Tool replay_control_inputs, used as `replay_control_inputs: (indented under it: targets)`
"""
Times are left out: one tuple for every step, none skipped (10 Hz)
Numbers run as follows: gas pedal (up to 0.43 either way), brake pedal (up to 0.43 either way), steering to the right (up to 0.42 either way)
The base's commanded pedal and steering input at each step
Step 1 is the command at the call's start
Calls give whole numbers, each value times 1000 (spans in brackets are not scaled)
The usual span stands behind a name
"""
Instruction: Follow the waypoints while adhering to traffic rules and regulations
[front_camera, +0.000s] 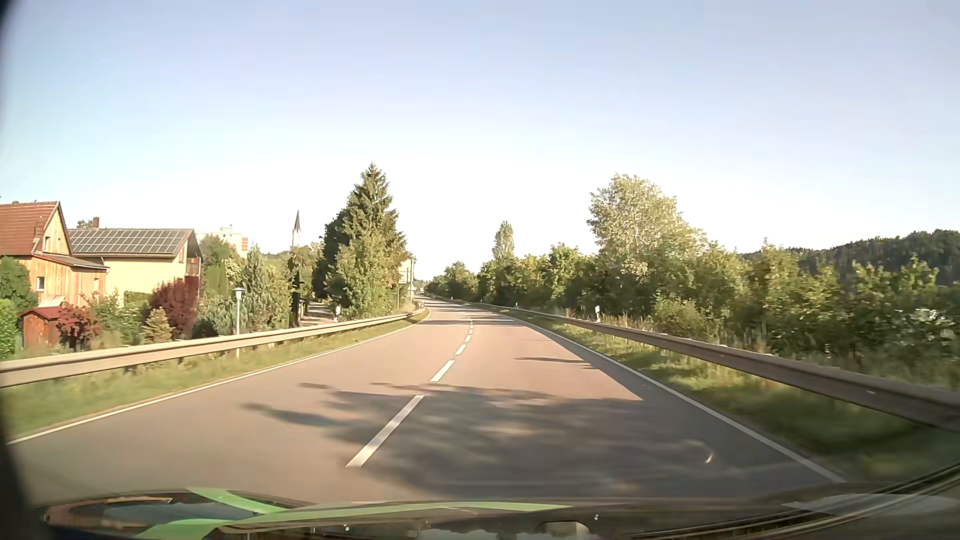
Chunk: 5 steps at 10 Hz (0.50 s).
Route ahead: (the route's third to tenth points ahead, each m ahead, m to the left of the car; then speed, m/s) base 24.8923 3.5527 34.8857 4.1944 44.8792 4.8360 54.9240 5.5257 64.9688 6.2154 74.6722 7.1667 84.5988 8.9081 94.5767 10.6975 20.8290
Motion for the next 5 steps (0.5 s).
replay_control_inputs:
  targets:
    - [240,0,-8]
    - [248,0,-8]
    - [228,0,-8]
    - [220,0,-8]
    - [197,0,-8]
